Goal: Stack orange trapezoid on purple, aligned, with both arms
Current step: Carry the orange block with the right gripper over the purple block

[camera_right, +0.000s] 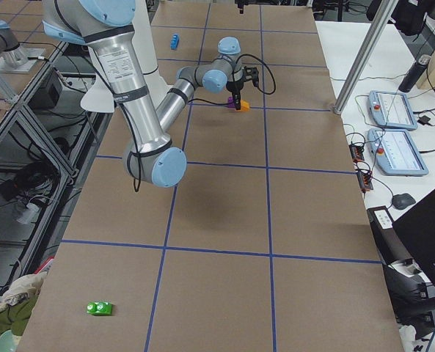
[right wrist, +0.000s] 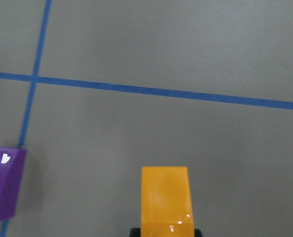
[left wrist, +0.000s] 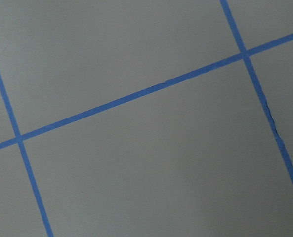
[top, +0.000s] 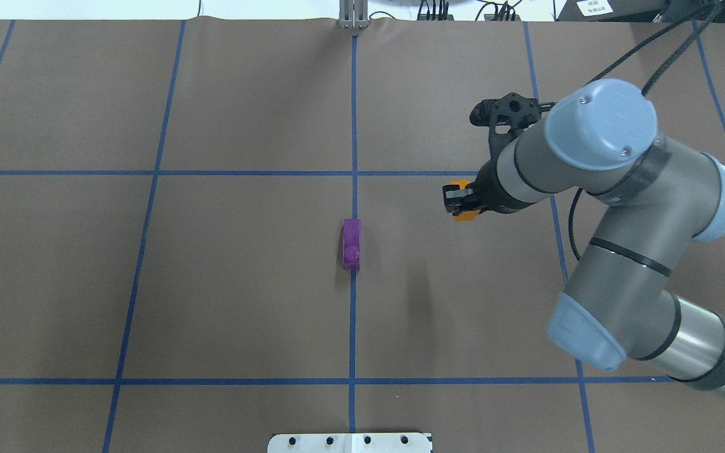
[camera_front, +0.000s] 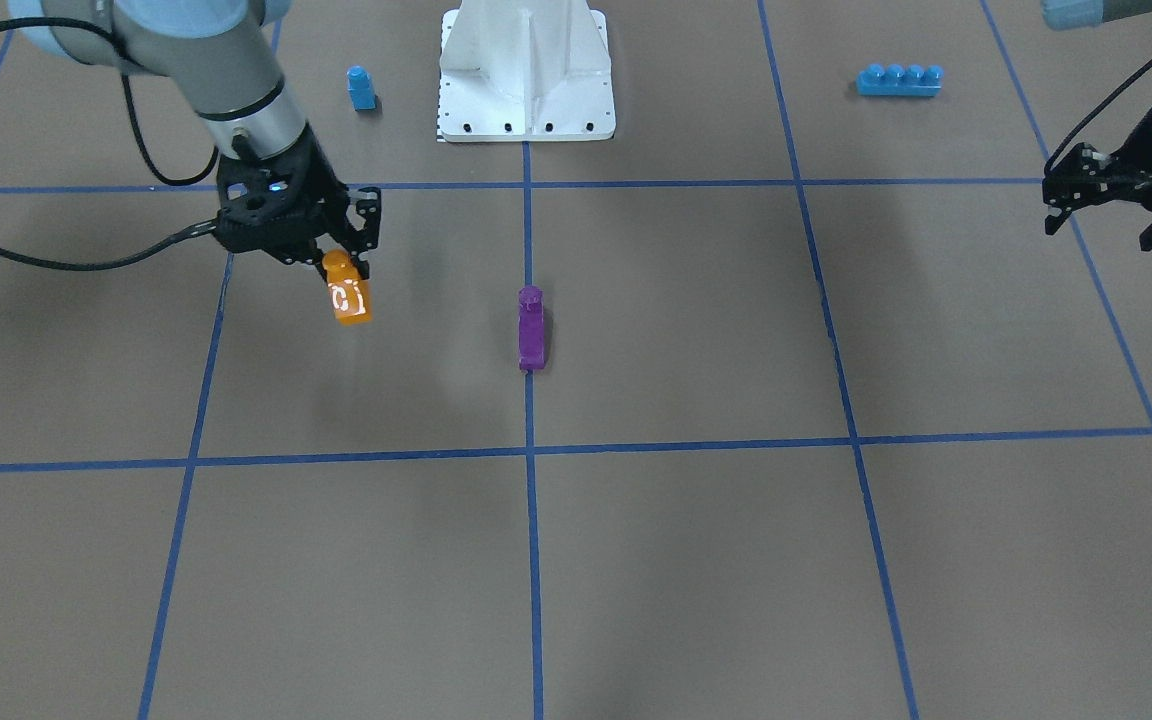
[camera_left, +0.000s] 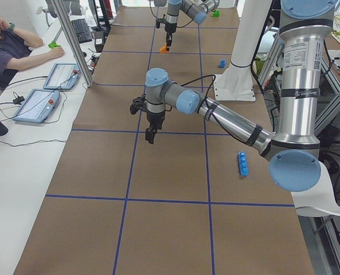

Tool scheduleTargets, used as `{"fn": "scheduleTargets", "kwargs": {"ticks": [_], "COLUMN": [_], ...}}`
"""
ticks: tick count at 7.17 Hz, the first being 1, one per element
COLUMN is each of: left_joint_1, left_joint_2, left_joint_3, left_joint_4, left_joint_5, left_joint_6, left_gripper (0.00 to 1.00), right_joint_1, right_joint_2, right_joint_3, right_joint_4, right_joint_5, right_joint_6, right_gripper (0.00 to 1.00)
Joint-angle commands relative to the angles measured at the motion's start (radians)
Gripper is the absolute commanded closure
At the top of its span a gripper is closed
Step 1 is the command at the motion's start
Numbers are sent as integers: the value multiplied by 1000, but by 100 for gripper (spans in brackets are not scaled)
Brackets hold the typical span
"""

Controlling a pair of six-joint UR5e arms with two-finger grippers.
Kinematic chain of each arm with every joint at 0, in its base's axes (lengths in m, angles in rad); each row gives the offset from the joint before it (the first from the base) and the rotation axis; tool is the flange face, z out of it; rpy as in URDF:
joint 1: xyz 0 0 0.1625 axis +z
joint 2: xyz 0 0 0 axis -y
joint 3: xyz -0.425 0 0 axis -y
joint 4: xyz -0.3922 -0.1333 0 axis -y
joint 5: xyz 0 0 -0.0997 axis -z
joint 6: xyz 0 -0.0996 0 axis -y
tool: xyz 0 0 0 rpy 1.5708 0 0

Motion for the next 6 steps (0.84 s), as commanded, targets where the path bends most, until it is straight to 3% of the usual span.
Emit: {"fn": "scheduleTargets", "kwargs": {"ticks": [1,4,6], "left_joint_1": [-29,-37,-37], "left_joint_2": [30,39,39], "left_joint_3": [-2,-5,-5], "left_joint_4": [0,0,0], "left_joint_5": [-51,-52,-52], "left_joint_6": [3,8,6], "left_gripper": [0,0,0], "right_joint_1": [-75,-170,-207], "right_joint_2": [180,320,323], "right_joint_3": [-120,-305,-345], "right_joint_4": [-33,-33,-33], "right_joint_5": [-28,-126,-177], "right_joint_6": [152,224,223], "right_gripper": [100,100,100]}}
